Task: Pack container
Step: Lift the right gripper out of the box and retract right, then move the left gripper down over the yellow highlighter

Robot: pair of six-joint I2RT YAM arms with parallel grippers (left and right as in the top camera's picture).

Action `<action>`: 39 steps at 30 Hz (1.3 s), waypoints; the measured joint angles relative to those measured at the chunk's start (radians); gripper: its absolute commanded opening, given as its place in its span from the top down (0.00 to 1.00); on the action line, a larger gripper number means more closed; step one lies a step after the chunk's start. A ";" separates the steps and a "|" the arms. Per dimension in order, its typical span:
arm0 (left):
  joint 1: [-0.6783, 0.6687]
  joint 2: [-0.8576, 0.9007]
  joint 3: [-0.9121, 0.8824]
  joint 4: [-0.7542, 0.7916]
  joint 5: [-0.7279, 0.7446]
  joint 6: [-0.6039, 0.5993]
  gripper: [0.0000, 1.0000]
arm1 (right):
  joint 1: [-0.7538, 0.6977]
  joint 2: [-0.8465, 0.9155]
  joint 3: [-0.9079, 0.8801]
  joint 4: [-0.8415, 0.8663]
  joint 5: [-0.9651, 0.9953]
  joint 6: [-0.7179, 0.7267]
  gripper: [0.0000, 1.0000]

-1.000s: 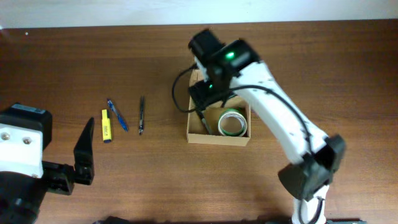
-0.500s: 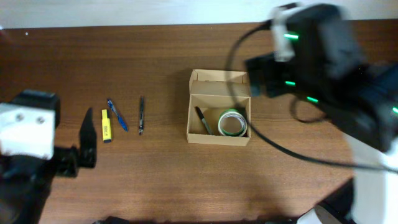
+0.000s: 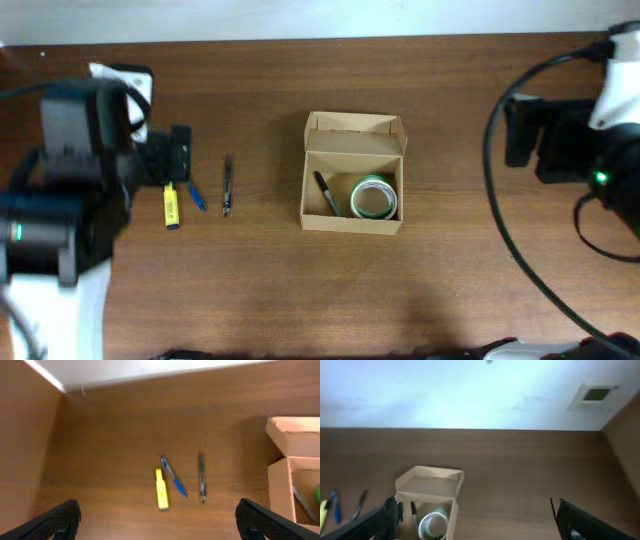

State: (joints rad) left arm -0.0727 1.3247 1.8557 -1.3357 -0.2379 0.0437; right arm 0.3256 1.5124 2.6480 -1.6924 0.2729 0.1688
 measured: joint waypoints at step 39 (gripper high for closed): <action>0.406 0.886 -0.041 0.160 0.408 0.220 0.00 | -0.155 -0.136 -0.145 0.000 0.373 0.041 0.01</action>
State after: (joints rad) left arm 0.3332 2.2108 1.8149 -1.1759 0.1703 0.2634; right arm 0.1703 1.3766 2.5034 -1.6924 0.6460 0.2096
